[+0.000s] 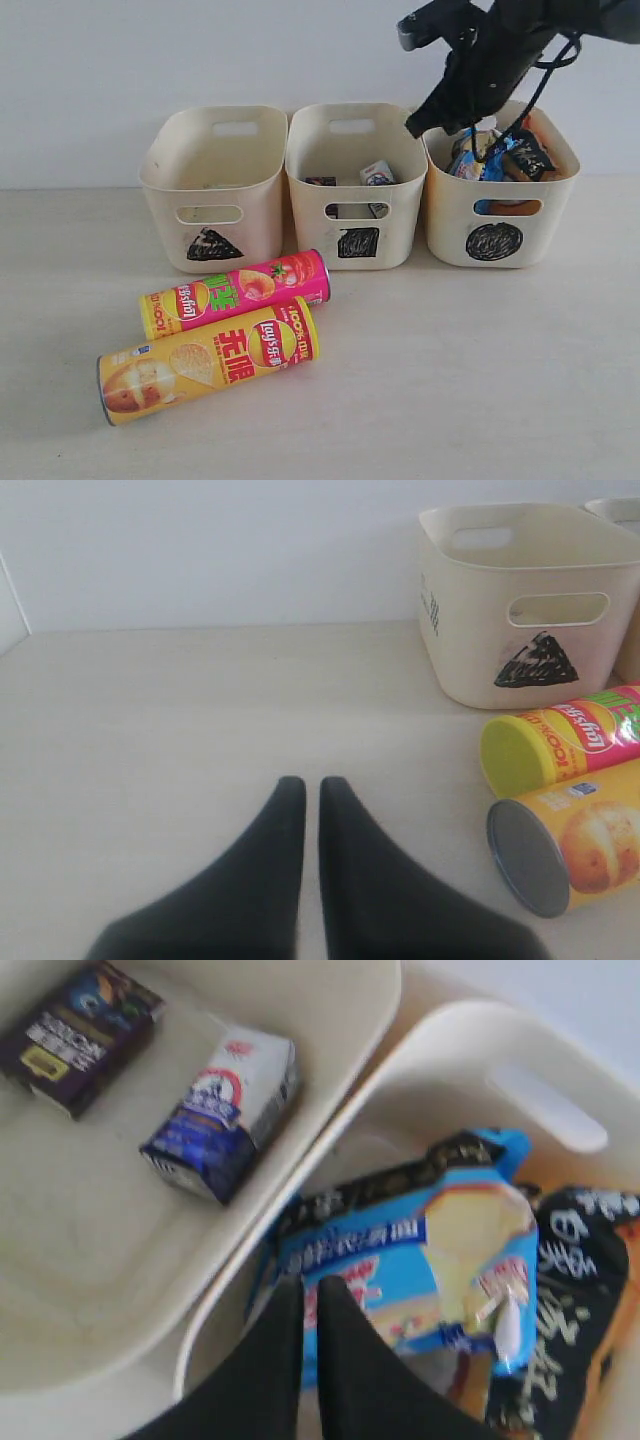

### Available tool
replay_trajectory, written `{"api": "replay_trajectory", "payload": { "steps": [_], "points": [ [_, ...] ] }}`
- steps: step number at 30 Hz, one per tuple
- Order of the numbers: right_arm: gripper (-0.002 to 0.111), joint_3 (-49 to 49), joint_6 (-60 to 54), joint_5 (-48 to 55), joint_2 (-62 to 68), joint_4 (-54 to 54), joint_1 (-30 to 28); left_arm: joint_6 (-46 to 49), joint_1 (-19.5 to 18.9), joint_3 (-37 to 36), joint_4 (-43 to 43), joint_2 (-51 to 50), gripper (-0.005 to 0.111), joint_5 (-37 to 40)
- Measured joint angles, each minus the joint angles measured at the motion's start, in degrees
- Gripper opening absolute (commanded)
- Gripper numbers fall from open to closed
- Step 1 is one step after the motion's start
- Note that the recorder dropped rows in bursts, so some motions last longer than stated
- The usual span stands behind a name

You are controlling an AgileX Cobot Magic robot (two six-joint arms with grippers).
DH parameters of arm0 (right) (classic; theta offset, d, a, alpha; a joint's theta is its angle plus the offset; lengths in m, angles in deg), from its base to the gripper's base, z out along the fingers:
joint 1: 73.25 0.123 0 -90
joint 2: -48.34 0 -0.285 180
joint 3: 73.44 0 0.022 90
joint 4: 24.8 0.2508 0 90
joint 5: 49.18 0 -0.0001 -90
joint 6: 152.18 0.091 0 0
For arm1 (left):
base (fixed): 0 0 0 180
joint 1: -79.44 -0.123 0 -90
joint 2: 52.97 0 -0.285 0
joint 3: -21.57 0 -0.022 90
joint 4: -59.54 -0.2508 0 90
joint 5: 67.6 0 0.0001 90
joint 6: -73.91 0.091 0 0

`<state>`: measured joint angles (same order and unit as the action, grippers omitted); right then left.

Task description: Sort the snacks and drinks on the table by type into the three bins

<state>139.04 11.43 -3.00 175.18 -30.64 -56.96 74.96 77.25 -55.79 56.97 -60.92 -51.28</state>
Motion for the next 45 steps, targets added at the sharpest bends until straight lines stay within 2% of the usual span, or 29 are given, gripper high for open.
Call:
{"api": "replay_trajectory", "payload": {
  "steps": [8,13,18,34,45],
  "points": [
    [0.001,-0.24,7.96,13.69,-3.77,-2.08,-6.65,0.0,0.0,0.0,0.0,0.0,0.004,0.0],
    [0.001,-5.15,10.54,15.07,-8.22,-2.45,-10.94,0.0,0.0,0.0,0.0,0.0,0.004,0.0],
    [0.001,-15.16,13.16,7.86,-15.97,-2.32,-13.33,0.0,0.0,0.0,0.0,0.0,0.004,0.0],
    [0.001,-48.18,19.03,-15.53,-44.79,-2.22,-13.82,0.0,0.0,0.0,0.0,0.0,0.004,0.0],
    [0.001,-60.83,20.68,-21.66,-64.64,-2.01,-13.82,0.0,0.0,0.0,0.0,0.0,0.004,0.0]
  ]
}}
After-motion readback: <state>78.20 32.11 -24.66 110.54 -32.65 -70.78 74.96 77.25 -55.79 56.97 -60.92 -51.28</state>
